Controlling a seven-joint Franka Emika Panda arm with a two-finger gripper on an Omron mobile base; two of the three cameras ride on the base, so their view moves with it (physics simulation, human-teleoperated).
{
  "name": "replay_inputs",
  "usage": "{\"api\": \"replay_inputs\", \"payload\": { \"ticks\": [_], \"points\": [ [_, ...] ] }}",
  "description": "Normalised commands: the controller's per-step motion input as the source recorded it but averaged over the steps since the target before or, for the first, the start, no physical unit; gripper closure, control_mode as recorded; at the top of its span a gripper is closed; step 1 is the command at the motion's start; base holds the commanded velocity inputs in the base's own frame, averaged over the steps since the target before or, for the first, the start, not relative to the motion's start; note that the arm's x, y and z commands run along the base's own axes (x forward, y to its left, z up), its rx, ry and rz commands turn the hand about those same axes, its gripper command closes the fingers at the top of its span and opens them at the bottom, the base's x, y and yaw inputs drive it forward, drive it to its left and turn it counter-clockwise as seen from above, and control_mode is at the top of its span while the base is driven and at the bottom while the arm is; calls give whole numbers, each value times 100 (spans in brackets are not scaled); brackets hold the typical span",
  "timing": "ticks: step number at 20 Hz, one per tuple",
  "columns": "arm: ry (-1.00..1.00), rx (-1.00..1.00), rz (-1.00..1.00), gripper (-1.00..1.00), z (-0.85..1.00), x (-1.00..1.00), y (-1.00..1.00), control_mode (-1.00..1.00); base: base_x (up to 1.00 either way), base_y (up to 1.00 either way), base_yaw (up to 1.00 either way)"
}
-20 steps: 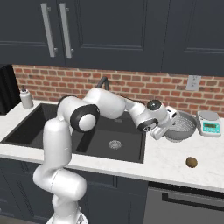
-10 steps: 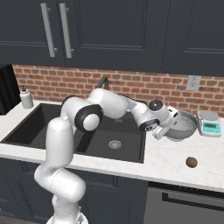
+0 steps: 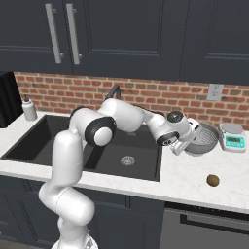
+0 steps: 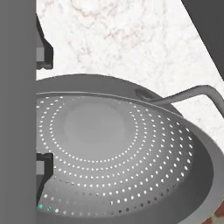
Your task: Put the colander in the sink, put the kiwi in the colander, and turn on the sink faucet and pour water over the colander.
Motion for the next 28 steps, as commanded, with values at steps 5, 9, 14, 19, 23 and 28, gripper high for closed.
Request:
{"api": "replay_inputs", "payload": {
  "ticks": [5, 9, 14, 19, 23, 28],
  "points": [
    [0, 0, 0, 100, -32, -36, 18, -100, 0, 0, 0],
    [-2, 0, 1, 100, 6, -12, 29, -100, 0, 0, 0],
    [-4, 0, 1, 100, 38, -5, 27, -100, 0, 0, 0],
    [-9, 0, 1, 100, 46, -34, 27, -100, 0, 0, 0],
    [-2, 0, 3, 100, 25, -55, 27, -100, 0, 0, 0],
    [5, 2, 4, 100, 19, -50, 26, -100, 0, 0, 0]
  ]
}}
